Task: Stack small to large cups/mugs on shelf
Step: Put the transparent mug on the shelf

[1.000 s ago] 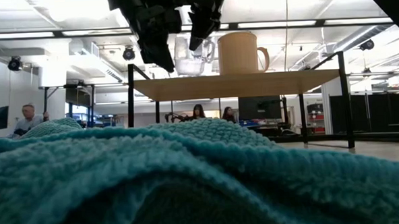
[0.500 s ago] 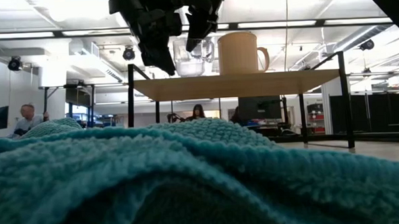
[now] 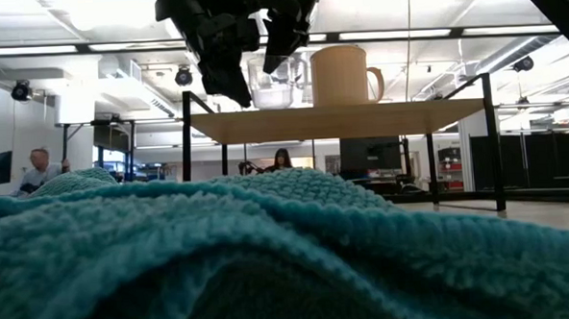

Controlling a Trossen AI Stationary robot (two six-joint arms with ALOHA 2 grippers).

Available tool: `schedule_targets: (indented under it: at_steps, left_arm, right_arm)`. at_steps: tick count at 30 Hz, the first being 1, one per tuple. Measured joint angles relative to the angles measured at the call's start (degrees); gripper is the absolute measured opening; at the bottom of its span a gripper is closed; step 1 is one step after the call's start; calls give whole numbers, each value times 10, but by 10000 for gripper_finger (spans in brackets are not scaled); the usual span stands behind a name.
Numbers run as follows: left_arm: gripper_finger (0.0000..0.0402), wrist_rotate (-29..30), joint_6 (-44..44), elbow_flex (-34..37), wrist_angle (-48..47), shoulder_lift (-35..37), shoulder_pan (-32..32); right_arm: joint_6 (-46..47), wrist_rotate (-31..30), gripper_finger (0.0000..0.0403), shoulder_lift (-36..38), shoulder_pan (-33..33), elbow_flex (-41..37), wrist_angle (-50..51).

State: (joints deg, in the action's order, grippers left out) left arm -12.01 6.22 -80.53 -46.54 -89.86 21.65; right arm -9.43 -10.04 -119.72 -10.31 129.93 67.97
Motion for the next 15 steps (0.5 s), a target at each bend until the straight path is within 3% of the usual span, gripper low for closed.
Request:
schedule_targets:
  at_steps: [15]
  left_arm:
    - [81,0,2,3,-8,0,5]
  right_arm:
    - [1,-1,82,0,0,0,-13]
